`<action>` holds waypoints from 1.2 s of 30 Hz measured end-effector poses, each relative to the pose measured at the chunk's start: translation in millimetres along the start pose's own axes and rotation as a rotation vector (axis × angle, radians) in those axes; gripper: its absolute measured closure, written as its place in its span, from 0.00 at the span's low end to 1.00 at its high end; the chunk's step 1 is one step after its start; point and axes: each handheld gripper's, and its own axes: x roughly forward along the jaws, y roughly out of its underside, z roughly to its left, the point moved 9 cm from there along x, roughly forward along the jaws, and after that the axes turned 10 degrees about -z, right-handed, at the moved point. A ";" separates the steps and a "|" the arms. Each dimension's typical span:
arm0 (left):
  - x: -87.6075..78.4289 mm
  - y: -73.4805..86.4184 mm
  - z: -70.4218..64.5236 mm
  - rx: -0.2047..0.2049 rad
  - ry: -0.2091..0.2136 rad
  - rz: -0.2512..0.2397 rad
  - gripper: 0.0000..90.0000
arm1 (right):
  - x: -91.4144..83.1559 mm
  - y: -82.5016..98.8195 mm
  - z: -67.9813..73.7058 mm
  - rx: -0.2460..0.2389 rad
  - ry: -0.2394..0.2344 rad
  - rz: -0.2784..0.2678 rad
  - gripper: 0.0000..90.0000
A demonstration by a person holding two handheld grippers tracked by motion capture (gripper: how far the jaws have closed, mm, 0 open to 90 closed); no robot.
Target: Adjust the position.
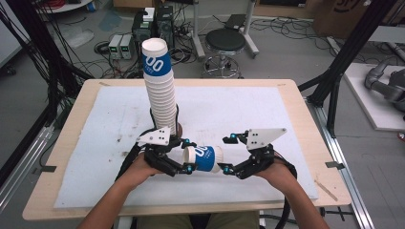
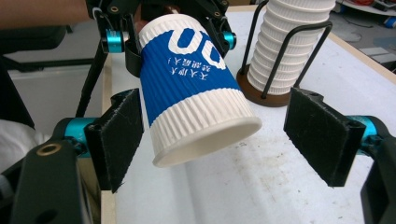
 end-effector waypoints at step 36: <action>-1.8 0.7 -11.1 0.015 0.066 -0.096 0.33 | 0.1 36.5 11.8 0.147 -0.038 -0.081 0.22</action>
